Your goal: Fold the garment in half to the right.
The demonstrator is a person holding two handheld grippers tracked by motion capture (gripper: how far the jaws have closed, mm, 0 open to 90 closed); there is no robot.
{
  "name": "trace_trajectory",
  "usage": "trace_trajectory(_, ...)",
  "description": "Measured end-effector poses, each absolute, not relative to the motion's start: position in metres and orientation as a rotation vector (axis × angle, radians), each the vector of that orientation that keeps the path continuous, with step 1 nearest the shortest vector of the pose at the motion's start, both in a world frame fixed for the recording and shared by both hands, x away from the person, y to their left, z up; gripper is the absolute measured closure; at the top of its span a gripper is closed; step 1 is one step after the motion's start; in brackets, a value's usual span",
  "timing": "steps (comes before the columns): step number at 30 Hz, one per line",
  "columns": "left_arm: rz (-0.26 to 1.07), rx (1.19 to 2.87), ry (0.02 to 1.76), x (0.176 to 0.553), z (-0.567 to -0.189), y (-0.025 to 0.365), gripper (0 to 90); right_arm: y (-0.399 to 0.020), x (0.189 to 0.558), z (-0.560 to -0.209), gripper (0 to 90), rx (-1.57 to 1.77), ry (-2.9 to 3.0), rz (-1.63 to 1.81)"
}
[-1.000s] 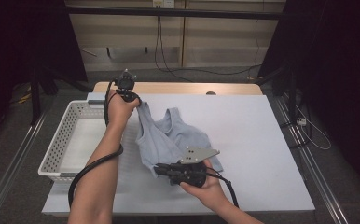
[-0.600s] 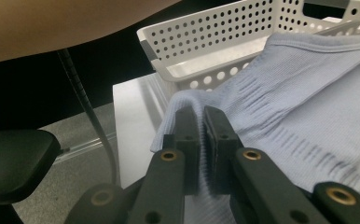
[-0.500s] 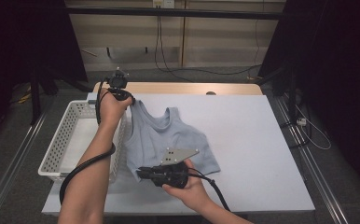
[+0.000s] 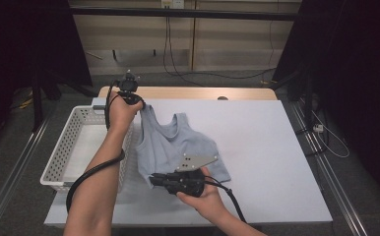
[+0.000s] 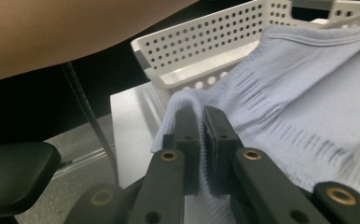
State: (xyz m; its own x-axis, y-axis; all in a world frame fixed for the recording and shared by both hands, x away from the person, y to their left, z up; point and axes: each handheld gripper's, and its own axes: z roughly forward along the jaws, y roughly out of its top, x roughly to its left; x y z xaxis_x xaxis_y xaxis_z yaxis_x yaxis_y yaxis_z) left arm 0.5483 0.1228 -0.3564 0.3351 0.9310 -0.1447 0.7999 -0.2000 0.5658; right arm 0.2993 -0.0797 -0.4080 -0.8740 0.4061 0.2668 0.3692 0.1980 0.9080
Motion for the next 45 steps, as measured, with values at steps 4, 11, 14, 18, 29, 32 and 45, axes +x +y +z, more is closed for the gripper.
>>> trace_trajectory(4, 0.315, 2.058, 1.498, 0.551, -0.357, 0.113, 86.7, -0.092, 0.299, -0.408, 85.8, 0.808, 2.379, 1.814)
trace_trajectory(11, 0.312, 2.068, 1.461, 0.554, -0.357, 0.095, 86.4, -0.114, 0.3, -0.409, 85.8, 0.852, 2.343, 1.8)
trace_trajectory(14, 0.314, 2.069, 1.444, 0.555, -0.358, 0.089, 86.3, -0.123, 0.301, -0.409, 85.8, 0.872, 2.323, 1.793)
trace_trajectory(18, 0.307, 2.057, 1.426, 0.555, -0.357, 0.085, 85.7, -0.136, 0.302, -0.408, 85.8, 0.891, 2.29, 1.772)
trace_trajectory(29, 0.281, 2.018, 1.351, 0.556, -0.359, 0.078, 77.1, -0.169, 0.305, -0.411, 85.8, 0.961, 2.212, 1.682)
trace_trajectory(32, 0.297, 2.014, 1.327, 0.556, -0.358, 0.078, 68.7, -0.176, 0.305, -0.413, 85.8, 0.985, 2.195, 1.662)
trace_trajectory(45, 0.332, 1.962, 1.3, 0.55, -0.353, 0.089, 32.4, -0.2, 0.31, -0.425, 85.6, 1.142, 2.13, 1.585)
